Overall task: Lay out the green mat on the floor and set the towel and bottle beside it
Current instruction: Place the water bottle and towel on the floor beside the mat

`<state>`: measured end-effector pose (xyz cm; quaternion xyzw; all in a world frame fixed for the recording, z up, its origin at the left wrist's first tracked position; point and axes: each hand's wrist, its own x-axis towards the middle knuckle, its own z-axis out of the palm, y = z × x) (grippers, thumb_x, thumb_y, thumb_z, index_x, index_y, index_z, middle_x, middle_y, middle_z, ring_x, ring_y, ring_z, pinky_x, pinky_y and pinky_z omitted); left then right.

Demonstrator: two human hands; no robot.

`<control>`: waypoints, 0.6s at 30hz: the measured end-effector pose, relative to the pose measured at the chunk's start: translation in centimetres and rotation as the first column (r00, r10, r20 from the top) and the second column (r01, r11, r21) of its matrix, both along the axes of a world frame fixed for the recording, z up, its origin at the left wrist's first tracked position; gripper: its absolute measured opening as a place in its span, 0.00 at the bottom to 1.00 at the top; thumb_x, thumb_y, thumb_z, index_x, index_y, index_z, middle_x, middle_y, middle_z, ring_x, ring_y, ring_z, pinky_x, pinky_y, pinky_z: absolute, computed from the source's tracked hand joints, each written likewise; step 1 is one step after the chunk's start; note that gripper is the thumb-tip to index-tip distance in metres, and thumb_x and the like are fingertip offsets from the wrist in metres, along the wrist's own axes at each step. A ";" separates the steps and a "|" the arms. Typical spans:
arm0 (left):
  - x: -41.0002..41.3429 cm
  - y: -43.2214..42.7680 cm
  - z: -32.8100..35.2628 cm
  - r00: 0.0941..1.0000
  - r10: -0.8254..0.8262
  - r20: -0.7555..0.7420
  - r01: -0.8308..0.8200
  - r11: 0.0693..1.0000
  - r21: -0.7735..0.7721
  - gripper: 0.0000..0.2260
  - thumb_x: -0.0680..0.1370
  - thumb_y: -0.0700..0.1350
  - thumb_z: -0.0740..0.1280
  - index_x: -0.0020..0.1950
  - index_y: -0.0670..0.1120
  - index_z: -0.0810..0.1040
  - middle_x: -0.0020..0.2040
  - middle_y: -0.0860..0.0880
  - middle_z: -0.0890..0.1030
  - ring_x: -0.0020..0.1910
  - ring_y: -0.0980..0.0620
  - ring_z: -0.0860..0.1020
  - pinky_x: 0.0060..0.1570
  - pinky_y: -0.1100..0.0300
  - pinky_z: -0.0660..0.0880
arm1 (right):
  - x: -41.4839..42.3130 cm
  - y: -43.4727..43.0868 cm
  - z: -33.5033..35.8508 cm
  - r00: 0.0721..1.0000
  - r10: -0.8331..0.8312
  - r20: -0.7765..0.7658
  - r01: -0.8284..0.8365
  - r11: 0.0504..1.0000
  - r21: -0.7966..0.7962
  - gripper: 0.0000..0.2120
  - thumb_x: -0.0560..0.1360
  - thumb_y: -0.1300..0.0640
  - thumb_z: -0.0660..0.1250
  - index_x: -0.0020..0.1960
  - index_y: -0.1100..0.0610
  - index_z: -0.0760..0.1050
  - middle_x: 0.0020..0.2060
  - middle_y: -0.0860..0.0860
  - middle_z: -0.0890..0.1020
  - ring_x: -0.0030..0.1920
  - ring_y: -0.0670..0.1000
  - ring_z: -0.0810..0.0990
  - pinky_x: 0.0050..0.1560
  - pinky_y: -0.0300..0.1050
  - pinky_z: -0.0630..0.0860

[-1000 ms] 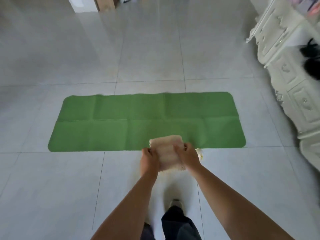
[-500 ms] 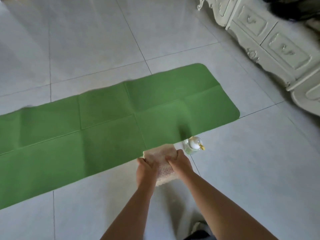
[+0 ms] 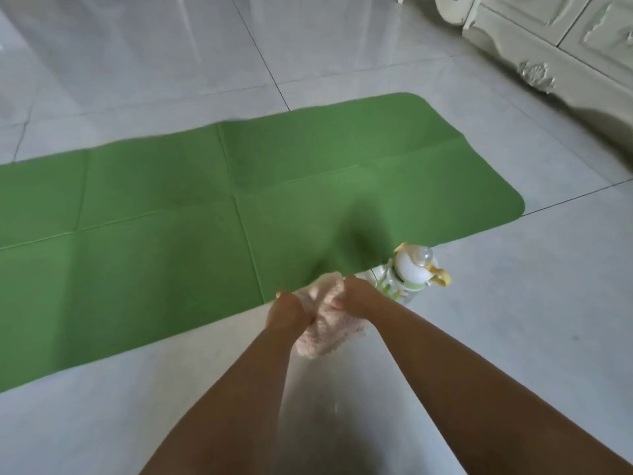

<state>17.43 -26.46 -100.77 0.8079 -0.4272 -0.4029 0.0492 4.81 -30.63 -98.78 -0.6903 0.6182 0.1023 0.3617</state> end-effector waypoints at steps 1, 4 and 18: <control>-0.2 -0.1 -0.3 1.000 -0.025 0.018 0.025 1.000 0.002 0.30 0.76 0.46 0.67 0.71 0.32 0.59 0.60 0.39 0.77 0.58 0.44 0.77 0.52 0.58 0.74 | -0.4 -0.3 -0.6 1.000 -0.021 0.010 0.022 1.000 -0.012 0.18 0.81 0.60 0.55 0.68 0.66 0.65 0.65 0.59 0.73 0.62 0.54 0.73 0.63 0.42 0.67; -1.0 0.0 -1.0 0.997 -0.064 0.033 0.064 0.998 -0.002 0.29 0.76 0.42 0.67 0.72 0.33 0.58 0.61 0.40 0.77 0.60 0.44 0.76 0.56 0.57 0.74 | -1.0 0.4 -2.2 0.999 -0.022 -0.045 0.022 1.000 0.009 0.22 0.80 0.57 0.57 0.70 0.67 0.61 0.61 0.59 0.73 0.52 0.50 0.72 0.58 0.43 0.71; -0.2 0.8 -3.4 0.993 -0.119 -0.018 0.119 0.993 0.009 0.26 0.80 0.40 0.60 0.73 0.32 0.52 0.67 0.38 0.72 0.65 0.43 0.72 0.59 0.57 0.70 | 0.1 1.1 -5.4 0.996 -0.063 -0.062 0.059 0.996 -0.069 0.16 0.77 0.66 0.53 0.65 0.63 0.62 0.58 0.59 0.75 0.58 0.56 0.75 0.53 0.45 0.71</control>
